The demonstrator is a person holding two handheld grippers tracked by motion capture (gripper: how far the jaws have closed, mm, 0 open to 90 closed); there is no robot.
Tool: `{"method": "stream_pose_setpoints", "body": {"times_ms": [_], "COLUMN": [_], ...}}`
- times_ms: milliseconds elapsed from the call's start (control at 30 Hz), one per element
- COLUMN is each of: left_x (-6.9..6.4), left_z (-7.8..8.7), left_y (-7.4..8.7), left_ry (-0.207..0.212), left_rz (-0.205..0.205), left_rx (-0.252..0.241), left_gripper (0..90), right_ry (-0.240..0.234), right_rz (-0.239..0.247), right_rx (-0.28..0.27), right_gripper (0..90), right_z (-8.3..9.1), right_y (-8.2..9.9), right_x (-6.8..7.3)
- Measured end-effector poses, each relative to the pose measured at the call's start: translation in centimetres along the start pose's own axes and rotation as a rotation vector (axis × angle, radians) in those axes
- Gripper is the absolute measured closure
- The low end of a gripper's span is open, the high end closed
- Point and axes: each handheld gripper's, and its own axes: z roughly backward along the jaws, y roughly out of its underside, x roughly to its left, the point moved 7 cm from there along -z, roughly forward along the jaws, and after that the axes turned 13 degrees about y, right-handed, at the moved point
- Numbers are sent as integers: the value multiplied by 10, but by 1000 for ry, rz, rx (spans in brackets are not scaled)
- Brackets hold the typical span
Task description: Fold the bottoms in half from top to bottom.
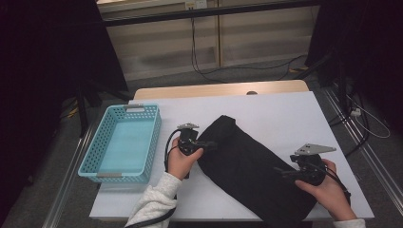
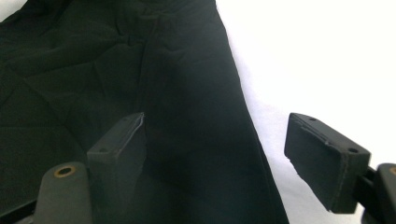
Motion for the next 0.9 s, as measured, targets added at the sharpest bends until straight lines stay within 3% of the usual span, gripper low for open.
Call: {"method": "stream_pose_setpoints", "body": {"times_ms": [900], "left_x": [-20], "left_z": [-8], "left_y": [9], "left_ry": [18], "left_rz": [-49], "left_rx": [37], "left_gripper": [877], "right_ry": [2], "right_rz": [8], "right_rx": [5], "right_gripper": [208], "right_z": [-1], "right_y": [1], "right_x": [2]}}
